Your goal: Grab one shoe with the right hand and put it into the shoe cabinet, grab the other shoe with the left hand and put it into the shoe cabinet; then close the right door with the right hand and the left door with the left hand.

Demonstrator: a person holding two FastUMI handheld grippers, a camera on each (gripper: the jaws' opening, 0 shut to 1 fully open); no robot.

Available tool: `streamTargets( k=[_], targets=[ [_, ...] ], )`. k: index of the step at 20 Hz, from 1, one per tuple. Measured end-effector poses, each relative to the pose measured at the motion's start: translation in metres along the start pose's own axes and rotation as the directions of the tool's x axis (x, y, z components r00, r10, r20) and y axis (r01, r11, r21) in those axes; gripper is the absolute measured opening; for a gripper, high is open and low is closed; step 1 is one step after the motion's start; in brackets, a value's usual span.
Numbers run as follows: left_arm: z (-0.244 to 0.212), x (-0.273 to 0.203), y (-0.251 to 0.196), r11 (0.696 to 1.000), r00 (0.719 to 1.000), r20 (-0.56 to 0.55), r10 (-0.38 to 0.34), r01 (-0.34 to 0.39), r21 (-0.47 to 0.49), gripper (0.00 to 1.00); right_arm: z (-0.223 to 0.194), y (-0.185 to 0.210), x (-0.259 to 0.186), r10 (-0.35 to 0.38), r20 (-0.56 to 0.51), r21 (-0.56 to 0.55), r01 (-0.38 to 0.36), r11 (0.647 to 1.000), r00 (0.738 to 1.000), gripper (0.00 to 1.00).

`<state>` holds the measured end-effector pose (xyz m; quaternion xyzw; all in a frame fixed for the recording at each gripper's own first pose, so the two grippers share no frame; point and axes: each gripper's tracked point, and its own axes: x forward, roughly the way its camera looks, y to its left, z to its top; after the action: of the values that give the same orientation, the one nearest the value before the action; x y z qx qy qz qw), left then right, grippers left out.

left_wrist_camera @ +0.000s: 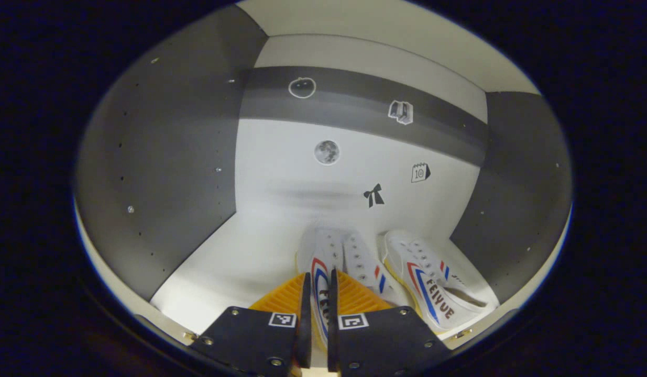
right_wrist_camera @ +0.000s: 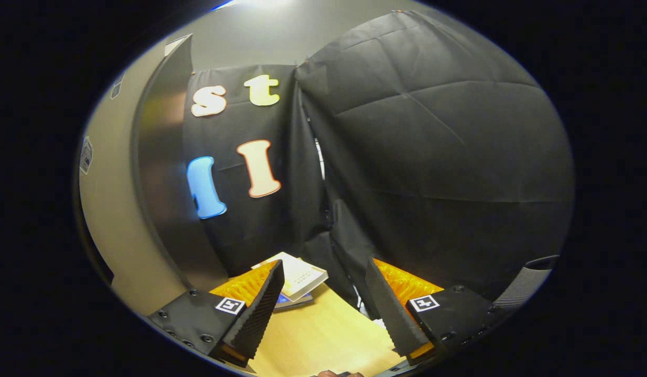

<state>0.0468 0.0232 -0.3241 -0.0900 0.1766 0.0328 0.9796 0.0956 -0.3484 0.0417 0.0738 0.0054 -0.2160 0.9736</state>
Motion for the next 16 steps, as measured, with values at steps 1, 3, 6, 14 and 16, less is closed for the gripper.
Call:
streamTargets(
  k=[1, 3, 6, 14, 16],
  targets=[
    [0.010, -0.006, 0.001, 1.000, 0.999, 0.034, -0.013, 0.013, -0.001, 0.16, 0.002, 0.000, 0.001, 0.009, 0.004, -0.017, -0.009, 1.000, 1.000, 0.98],
    [0.028, -0.034, -0.002, 0.999, 0.995, 0.094, -0.034, 0.031, 0.030, 0.64, 0.008, 0.008, -0.002, 0.032, 0.021, -0.035, -0.031, 0.999, 0.999, 0.98],
    [0.048, -0.082, -0.006, 0.990, 0.986, 0.160, -0.055, 0.033, 0.134, 0.94, 0.017, 0.017, -0.013, 0.058, 0.038, -0.029, -0.057, 0.998, 0.998, 0.98],
    [0.079, -0.242, -0.031, 0.966, 0.935, 0.325, -0.145, 0.063, 0.250, 0.89, 0.049, 0.030, -0.069, 0.126, 0.083, -0.031, -0.124, 0.992, 0.989, 0.98],
    [0.073, -0.278, -0.031, 0.966, 0.925, 0.350, -0.150, 0.063, 0.249, 0.89, 0.058, 0.032, -0.080, 0.143, 0.098, -0.049, -0.138, 0.989, 0.985, 0.98]
  ],
)
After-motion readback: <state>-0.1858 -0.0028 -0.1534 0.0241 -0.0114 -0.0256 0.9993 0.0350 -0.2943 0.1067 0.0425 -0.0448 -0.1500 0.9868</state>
